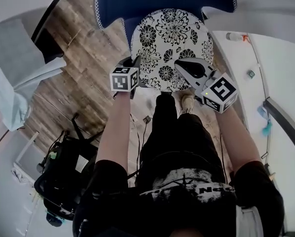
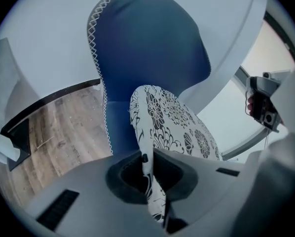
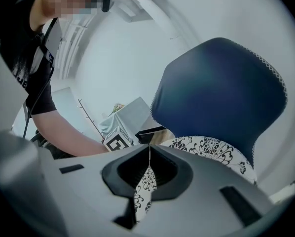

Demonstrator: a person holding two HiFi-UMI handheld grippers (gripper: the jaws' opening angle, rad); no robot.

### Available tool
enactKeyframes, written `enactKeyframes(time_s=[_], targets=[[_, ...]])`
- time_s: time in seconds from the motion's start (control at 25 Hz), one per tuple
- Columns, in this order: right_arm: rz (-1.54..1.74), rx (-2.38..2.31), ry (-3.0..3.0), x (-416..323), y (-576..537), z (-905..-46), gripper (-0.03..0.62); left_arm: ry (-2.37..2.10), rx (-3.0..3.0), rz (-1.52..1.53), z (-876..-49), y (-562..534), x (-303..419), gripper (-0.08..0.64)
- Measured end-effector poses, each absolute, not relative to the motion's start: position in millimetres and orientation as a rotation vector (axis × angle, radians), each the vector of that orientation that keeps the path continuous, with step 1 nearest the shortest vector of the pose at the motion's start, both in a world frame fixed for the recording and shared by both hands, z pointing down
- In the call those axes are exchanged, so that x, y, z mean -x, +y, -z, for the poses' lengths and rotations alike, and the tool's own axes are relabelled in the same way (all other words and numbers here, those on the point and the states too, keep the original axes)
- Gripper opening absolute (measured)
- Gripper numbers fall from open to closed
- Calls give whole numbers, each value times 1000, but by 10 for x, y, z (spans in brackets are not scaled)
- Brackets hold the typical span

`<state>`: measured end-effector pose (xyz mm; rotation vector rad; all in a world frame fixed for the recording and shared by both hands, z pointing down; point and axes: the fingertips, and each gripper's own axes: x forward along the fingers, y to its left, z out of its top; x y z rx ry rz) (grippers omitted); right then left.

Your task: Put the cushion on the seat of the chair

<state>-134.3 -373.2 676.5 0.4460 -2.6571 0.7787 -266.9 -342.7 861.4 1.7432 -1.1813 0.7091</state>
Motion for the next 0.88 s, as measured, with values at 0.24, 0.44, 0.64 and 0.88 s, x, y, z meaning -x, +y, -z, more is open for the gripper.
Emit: enactKeyframes(time_s=[0.24,0.44,0.64,0.88], targets=[[-791,-381,-2657,1490,-3605,-6878,18,-1193,-1690,-694,-8927,-3382,2740,23],[-789,-212,-2708,1628,-3375,-6843,18,-1241,-1654,-679,-9015,-3371,2831,59],[-793,-189,-2703,1620,-3283,-6895,18,-1288,-1649,-728,-9075,-3383,2856,247],[-906,-223,-2710,1608,-3272,-6867,18,-1320,-1678,-770,-8907,-3391,2902,262]])
